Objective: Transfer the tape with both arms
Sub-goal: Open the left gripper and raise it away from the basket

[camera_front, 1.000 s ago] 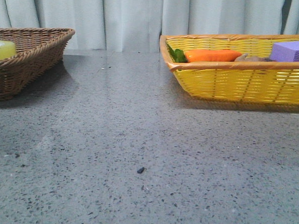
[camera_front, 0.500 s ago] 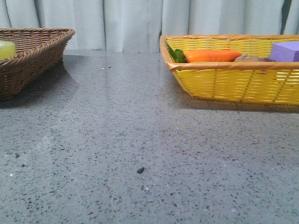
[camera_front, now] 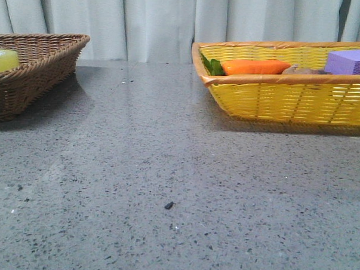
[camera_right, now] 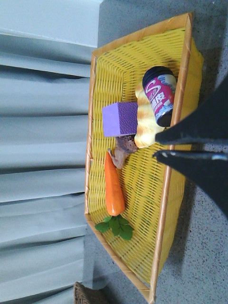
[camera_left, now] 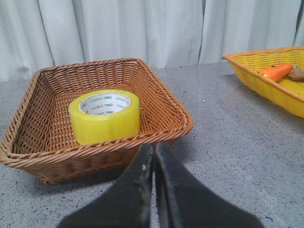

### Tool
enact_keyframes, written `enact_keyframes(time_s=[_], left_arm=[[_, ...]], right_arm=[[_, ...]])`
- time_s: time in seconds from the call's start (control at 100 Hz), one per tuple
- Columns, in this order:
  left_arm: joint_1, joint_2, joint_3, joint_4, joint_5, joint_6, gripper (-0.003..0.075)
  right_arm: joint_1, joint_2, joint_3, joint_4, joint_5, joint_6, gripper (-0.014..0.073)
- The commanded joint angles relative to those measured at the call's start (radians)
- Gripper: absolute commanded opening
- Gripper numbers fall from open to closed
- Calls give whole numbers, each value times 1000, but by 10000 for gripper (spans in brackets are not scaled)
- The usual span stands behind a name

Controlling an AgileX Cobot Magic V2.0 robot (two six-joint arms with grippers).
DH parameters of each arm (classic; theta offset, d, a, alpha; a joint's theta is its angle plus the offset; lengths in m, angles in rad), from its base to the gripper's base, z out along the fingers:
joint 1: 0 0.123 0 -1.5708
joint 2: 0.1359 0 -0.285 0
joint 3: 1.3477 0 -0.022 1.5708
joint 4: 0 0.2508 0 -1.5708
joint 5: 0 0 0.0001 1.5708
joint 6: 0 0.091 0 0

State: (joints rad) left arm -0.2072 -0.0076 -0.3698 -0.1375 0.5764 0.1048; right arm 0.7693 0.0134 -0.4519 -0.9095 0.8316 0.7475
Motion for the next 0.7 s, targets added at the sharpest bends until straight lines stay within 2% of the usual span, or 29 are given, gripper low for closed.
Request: enact_keyframes(time_s=[0.0,0.57,0.69], left_arm=[[1,-24,-21,-16,-87,-3,-20],[4,-24,-4,-14,-94,-3,-20],[4,-24,68,184,-198,-7,-20]], right_arm=[[-4,11,-20,-59,-55,3,-56],[-4,11,-20,-59,-55,3,-56],[-4,11,-20,-59,-55,3,-56]])
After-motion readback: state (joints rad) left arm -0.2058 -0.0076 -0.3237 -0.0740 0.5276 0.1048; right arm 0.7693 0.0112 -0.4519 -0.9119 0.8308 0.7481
